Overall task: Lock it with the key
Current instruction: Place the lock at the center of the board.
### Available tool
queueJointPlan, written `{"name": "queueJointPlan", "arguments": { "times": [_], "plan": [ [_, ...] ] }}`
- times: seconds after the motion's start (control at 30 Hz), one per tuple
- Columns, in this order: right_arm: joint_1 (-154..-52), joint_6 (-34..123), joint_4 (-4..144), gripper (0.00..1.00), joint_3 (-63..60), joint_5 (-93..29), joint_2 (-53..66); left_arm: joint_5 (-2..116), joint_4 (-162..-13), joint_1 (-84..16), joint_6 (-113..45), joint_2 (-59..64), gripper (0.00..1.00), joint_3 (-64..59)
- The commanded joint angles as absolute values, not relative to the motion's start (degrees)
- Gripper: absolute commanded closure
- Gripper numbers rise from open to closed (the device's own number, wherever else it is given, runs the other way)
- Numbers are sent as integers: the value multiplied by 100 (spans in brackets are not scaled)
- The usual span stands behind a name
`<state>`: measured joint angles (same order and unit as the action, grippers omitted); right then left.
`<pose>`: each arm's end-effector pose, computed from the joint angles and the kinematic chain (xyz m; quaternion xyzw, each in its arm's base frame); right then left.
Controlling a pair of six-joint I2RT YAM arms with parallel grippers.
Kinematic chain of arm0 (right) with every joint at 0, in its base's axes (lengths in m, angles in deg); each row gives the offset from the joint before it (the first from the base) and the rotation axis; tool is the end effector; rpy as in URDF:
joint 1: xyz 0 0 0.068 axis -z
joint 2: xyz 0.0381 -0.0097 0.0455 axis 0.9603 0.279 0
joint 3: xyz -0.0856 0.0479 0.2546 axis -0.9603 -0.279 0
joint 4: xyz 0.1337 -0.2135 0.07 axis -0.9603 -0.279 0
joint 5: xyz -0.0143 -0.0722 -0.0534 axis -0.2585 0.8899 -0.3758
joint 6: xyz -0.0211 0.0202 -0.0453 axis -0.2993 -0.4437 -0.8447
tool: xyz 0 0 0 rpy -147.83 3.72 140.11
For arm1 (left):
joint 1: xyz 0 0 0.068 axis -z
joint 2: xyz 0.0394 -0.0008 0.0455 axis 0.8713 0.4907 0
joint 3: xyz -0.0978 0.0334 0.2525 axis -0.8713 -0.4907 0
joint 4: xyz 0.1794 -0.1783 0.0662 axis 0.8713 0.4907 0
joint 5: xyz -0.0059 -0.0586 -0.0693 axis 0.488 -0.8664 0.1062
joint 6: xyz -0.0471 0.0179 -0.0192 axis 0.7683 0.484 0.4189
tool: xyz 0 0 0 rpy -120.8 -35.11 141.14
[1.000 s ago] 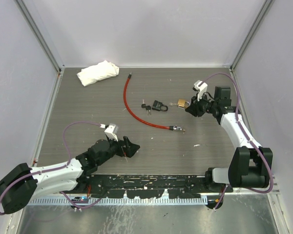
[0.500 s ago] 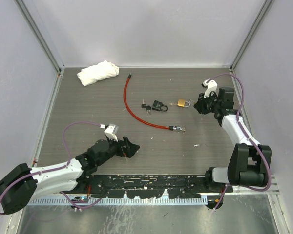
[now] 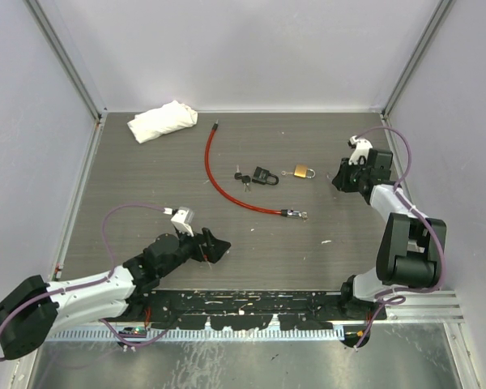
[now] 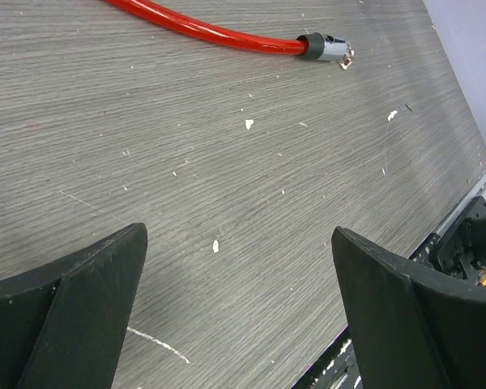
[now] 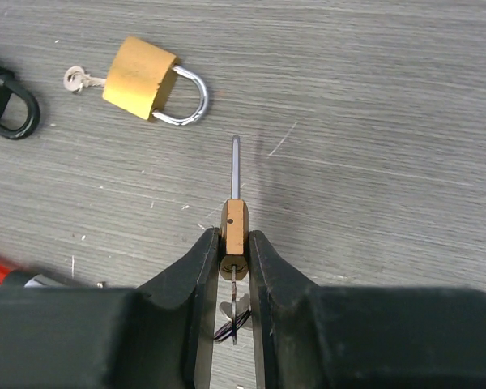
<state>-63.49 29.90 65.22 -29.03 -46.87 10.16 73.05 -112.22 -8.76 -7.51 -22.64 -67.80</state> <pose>0.3052 -0.0416 0.2062 -0.0597 0.8970 0.1139 0.4228 0.1119 -0.1344 0.1593 0.0520 0.8005 -0.3824 0.4586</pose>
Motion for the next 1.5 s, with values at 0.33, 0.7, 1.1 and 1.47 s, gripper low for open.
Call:
{"name": "queueJointPlan", "arguments": {
  "times": [0.33,0.7,1.1,1.47],
  "plan": [
    [-6032,3546,7094,76,-2692,-4717,1297,7404,-11514,-857,-742,-2425,2,-6797],
    [-5940,3462,7098,44,-2695,-4881,1117,7388,-11473,-854,-745,-2444,2,-6784],
    [-5934,2956,7237,44,-2988,-6596,236,7400,-11367,-856,-734,-2540,2,-6829],
    [-6100,797,5628,48,-2753,-9234,216,7352,-11458,-856,-725,-2384,2,-6789]
  ]
}}
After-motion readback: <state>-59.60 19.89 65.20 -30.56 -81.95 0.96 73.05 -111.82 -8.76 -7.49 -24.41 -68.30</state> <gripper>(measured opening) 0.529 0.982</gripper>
